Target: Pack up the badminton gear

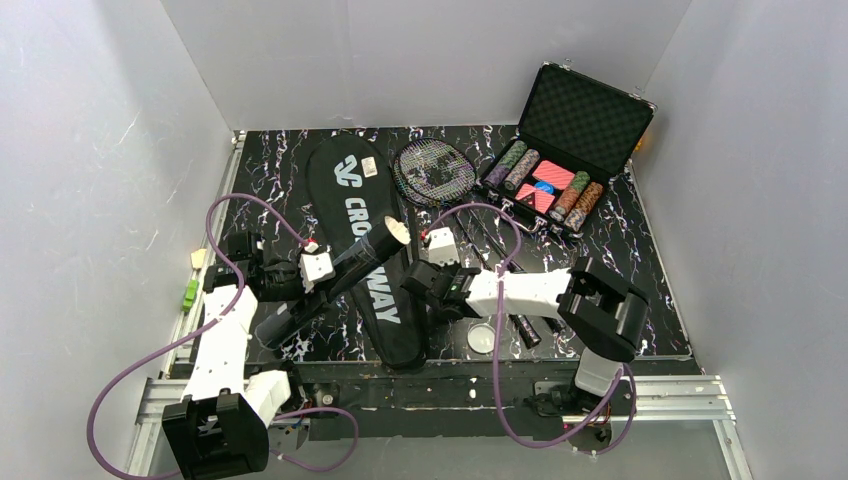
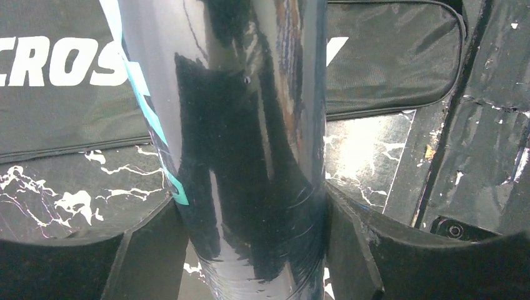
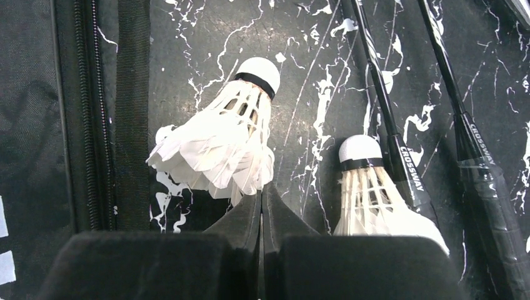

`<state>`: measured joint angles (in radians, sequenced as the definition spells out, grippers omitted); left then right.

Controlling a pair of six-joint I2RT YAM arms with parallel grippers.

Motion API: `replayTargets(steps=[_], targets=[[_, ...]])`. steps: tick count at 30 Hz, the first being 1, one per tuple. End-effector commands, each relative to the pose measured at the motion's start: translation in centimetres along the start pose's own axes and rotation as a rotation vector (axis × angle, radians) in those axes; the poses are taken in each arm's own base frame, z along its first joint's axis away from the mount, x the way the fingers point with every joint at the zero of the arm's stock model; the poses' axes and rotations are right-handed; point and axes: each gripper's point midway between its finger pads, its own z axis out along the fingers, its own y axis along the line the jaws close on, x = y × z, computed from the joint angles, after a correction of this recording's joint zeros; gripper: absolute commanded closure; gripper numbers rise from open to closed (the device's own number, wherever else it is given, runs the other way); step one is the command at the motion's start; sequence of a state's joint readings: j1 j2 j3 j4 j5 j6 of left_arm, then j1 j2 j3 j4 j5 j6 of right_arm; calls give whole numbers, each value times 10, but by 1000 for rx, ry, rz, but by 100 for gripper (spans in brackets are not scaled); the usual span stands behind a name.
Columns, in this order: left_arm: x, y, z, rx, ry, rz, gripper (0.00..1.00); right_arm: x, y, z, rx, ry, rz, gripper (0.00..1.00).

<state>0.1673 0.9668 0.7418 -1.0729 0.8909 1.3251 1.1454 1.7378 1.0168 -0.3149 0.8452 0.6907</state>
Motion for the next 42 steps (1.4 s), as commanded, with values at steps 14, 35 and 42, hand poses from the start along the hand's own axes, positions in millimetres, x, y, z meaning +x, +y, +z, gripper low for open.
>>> replayTargets(steps=[14, 35, 42], targets=[[-11, -20, -2, 100, -59, 193, 99, -92, -67, -182, -536, -153, 199, 99], [-23, -42, -10, 160, -102, 408, 99, -91, -21, -299, -1270, 17, 113, 99], [-22, -47, -12, 168, -95, 479, 99, -83, -15, -287, -1263, 144, 104, 99]])
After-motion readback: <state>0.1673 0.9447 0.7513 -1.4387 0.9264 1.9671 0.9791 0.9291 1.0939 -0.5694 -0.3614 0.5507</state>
